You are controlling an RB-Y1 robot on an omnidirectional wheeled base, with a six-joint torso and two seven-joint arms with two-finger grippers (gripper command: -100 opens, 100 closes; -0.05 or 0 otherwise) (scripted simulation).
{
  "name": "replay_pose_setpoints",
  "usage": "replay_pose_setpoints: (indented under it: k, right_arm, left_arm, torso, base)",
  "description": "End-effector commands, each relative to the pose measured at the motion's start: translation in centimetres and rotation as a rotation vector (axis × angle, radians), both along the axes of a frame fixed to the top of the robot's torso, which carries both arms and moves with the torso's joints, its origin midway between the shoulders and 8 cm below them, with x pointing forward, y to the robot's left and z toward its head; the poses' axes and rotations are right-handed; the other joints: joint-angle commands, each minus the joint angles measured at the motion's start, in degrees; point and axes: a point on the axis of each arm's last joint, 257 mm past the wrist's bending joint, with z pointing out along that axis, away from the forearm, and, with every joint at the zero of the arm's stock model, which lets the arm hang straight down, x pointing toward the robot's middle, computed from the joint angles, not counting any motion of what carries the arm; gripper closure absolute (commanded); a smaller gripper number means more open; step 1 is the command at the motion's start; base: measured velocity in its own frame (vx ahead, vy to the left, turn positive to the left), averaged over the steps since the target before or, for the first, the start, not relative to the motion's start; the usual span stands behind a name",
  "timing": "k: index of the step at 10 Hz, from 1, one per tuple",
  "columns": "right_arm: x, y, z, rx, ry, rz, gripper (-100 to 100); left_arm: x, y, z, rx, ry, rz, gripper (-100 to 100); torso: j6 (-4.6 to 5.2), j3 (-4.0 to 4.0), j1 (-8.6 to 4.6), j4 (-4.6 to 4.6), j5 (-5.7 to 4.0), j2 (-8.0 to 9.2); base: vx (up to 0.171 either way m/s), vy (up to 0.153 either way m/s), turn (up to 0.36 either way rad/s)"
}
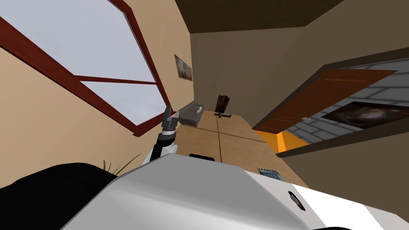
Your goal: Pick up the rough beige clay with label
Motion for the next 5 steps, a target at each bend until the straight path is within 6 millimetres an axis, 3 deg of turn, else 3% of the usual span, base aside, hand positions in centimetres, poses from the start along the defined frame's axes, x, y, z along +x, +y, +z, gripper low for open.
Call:
replay_pose_setpoints:
  k: [1,3,4,5]
  right_arm:
    - [1.4,-0.7,-0.2,0.0,-0.014,0.022,100]
    - [1.2,-0.4,-0.3,0.012,0.004,0.063,100]
    - [3.9,-2.9,-0.1,-0.009,-0.037,0.07,100]
    - [3.8,-2.6,-0.2,-0.001,-0.027,0.088,100]
  left_arm:
    - [0.0,0.0,0.0,0.0,0.0,0.0,0]
    - [0.0,0.0,0.0,0.0,0.0,0.0,0]
    - [0.0,0.0,0.0,0.0,0.0,0.0,0]
    - [0.0,0.0,0.0,0.0,0.0,0.0,0]
  torso:
    - [0.0,0.0,0.0,0.0,0.0,0.0]
    - [-0.02,0.04,-0.01,0.03,-0.07,0.06]
    - [-0.03,0.08,-0.06,0.04,-0.07,0.12]
    - [0.07,0.04,-0.04,0.01,-0.08,0.07]
  base:
    - [0.041,0.02,-0.228]
    - [0.013,0.004,-0.007]
    - [0.036,0.011,-0.394]
    - [0.04,0.032,-0.181]
